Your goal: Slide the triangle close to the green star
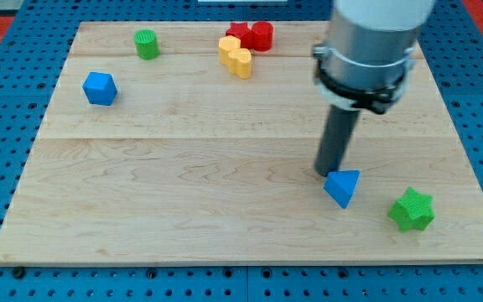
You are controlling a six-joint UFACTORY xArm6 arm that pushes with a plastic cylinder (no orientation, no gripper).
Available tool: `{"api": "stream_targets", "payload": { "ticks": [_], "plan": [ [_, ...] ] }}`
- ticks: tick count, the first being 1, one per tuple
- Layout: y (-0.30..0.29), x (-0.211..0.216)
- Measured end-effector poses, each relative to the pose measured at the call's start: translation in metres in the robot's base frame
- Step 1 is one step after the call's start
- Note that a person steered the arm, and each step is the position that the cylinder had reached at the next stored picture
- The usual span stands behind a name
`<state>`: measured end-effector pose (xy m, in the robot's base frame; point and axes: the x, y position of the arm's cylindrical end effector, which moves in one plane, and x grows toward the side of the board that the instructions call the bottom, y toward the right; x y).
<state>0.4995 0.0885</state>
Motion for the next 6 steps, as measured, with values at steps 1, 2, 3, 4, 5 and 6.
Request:
{"api": "stream_targets", "payload": {
  "ticks": [1,2,3,4,5,6],
  "plan": [
    [-0.015,0.021],
    [0.027,0.037],
    [0.054,0.037],
    [0.066,0.037],
    [-0.015,0.037],
    [-0.164,0.023]
  ]
}}
